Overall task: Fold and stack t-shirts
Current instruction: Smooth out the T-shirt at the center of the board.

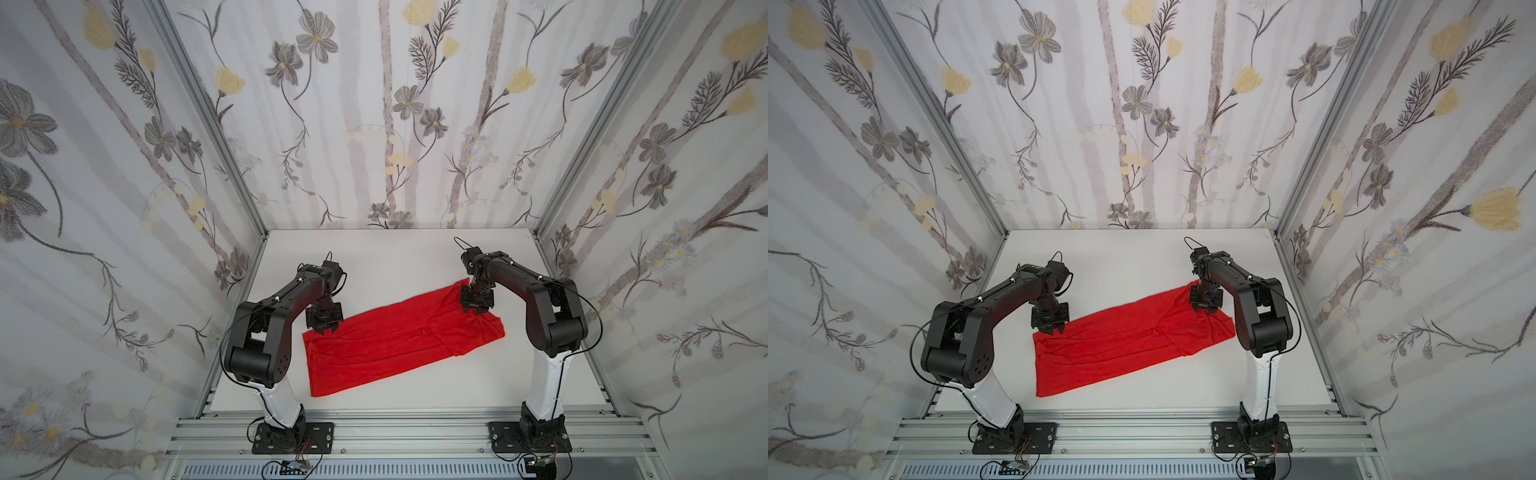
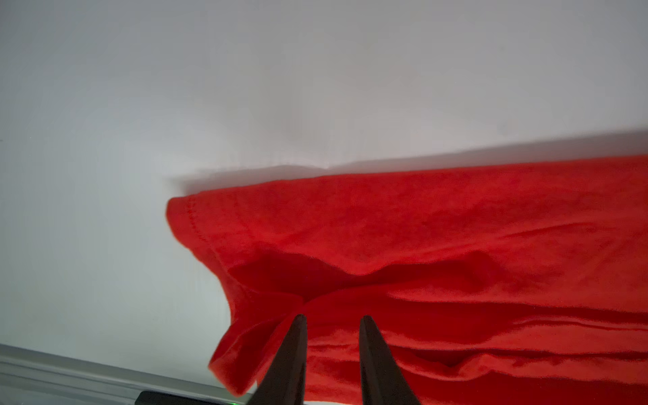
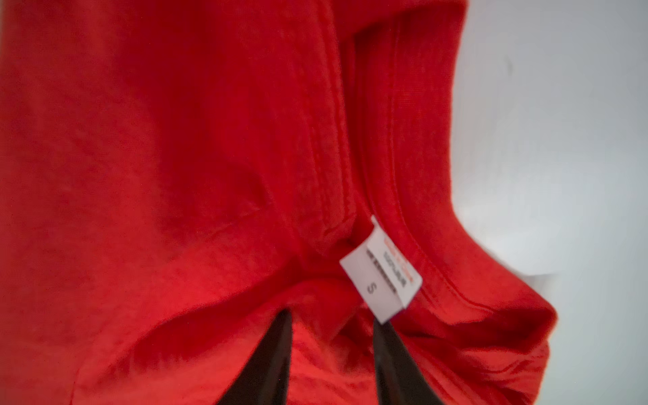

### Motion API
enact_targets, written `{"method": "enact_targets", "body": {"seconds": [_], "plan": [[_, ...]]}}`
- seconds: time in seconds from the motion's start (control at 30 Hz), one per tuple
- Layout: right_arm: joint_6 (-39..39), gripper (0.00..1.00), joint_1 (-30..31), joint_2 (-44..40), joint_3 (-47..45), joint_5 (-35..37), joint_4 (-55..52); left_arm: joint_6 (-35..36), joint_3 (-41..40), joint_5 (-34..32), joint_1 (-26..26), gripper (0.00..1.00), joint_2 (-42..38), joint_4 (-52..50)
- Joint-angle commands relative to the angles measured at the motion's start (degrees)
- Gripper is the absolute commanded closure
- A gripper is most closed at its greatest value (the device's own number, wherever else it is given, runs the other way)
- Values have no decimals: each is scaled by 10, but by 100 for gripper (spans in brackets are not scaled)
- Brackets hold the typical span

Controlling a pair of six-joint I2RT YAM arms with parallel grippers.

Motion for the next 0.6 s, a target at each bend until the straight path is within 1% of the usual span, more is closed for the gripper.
{"method": "enact_targets", "body": {"seconds": [0.0, 0.03, 0.07, 0.13, 0.2, 0.27, 0.37, 0.4, 0.43, 0.47, 0.5, 0.57], "plan": [[-4, 52, 1, -34, 5, 1, -21, -53, -29, -77, 6, 43, -55, -20], [-5, 50, 2, -44, 5, 1, -25, -57, -41, -75, 13, 36, -75, -13], [-6, 47, 3, -52, 5, 0, -28, -56, -49, -69, 22, 33, -85, -9], [-5, 44, 7, -68, 6, -6, -32, -54, -64, -53, 46, 32, -94, 0], [0, 43, 14, -77, 10, -25, -31, -48, -78, -23, 65, 35, -95, 11], [1, 44, 34, -74, 21, -42, -31, -51, -90, 12, 71, 39, -98, 22], [-10, 46, 82, -41, 57, -80, -22, -81, -124, 78, 80, 44, -124, 66], [-14, 46, 102, -26, 70, -110, -13, -101, -139, 88, 91, 48, -140, 82], [-15, 47, 118, -10, 83, -132, -6, -115, -152, 97, 115, 52, -150, 95], [-16, 48, 138, 7, 98, -139, -4, -123, -162, 111, 139, 55, -156, 109], [-18, 48, 153, 20, 110, -139, -4, -123, -169, 126, 161, 56, -154, 123], [-20, 49, 177, 49, 136, -135, -4, -100, -164, 158, 189, 57, -123, 140]]}}
